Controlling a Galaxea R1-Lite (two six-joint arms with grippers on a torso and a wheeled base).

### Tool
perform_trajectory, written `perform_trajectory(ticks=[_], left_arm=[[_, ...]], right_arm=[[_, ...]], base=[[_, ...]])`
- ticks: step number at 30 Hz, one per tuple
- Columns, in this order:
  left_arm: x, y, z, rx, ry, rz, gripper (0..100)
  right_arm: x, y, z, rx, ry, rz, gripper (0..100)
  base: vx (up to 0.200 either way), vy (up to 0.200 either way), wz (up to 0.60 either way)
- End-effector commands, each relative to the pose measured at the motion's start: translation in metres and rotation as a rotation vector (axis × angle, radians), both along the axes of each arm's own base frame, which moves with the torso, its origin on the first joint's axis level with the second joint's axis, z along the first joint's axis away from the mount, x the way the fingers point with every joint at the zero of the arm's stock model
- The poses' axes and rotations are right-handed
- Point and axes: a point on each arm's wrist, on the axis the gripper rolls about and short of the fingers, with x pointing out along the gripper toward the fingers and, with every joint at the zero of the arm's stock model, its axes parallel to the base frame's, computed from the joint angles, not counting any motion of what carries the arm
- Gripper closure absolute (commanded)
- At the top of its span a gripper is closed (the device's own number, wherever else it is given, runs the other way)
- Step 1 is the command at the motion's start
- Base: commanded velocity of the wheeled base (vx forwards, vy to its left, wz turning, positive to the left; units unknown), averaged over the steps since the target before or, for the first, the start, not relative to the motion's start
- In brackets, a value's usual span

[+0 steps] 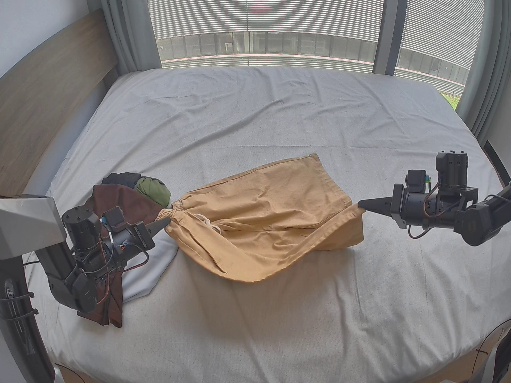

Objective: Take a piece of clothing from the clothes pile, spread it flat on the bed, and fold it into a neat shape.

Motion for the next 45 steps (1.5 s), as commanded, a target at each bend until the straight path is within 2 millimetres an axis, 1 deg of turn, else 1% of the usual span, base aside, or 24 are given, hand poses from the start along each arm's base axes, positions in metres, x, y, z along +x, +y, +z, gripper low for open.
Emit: perform_trajectory(ticks=[1,8,12,13,16,17,19,28,34,36,37,38,40,42,45], left_arm=[[0.001,0.000,0.005,-0.012,-0.011,0.004,100],[-0.002,-0.001,0.017,-0.033,-0.035,0.014,100],[-0.002,-0.002,0.017,-0.033,-0.035,0.012,100],[-0.002,-0.002,0.017,-0.033,-0.035,0.014,100],[-0.002,-0.002,0.018,-0.035,-0.038,0.014,100],[-0.002,-0.002,0.018,-0.035,-0.038,0.014,100],[-0.002,-0.002,0.018,-0.035,-0.038,0.014,100],[0.000,-0.002,0.019,-0.036,-0.045,0.028,100],[0.003,-0.002,0.022,-0.045,-0.056,0.045,100],[0.004,-0.004,0.024,-0.065,-0.053,0.056,100],[0.004,-0.004,0.024,-0.065,-0.053,0.056,100],[0.002,-0.006,0.031,-0.076,-0.065,0.053,100],[0.000,-0.009,0.034,-0.094,-0.062,0.049,100],[-0.001,-0.009,0.035,-0.103,-0.059,0.051,100],[-0.001,-0.011,0.035,-0.114,-0.051,0.055,100]], right_arm=[[0.006,0.001,0.013,0.018,-0.034,-0.011,100],[0.016,0.001,0.029,0.038,-0.080,-0.053,100],[0.020,0.000,0.036,0.044,-0.103,-0.061,100],[0.023,-0.003,0.041,0.051,-0.119,-0.071,100],[0.026,-0.003,0.045,0.060,-0.125,-0.074,100],[0.029,-0.005,0.050,0.065,-0.135,-0.083,100],[0.033,-0.007,0.052,0.067,-0.143,-0.090,100],[0.048,-0.007,0.050,0.075,-0.145,-0.099,100],[0.052,-0.007,0.055,0.075,-0.144,-0.099,100],[0.059,-0.006,0.054,0.069,-0.142,-0.115,100],[0.059,-0.006,0.054,0.069,-0.142,-0.115,100],[0.065,-0.006,0.051,0.069,-0.142,-0.117,100],[0.069,-0.005,0.049,0.070,-0.139,-0.117,100],[0.072,-0.005,0.048,0.070,-0.141,-0.117,100],[0.084,-0.003,0.042,0.064,-0.142,-0.135,100]], base=[[0.000,0.000,0.00],[0.000,0.000,0.00],[0.000,0.000,0.00],[0.000,0.000,0.00],[0.000,0.000,0.00],[0.000,0.000,0.00],[0.000,0.000,0.00],[0.000,0.000,0.00],[0.000,0.000,0.00],[0.000,0.000,0.00],[0.000,0.000,0.00],[0.000,0.000,0.00],[0.000,0.000,0.00],[0.000,0.000,0.00],[0.000,0.000,0.00]])
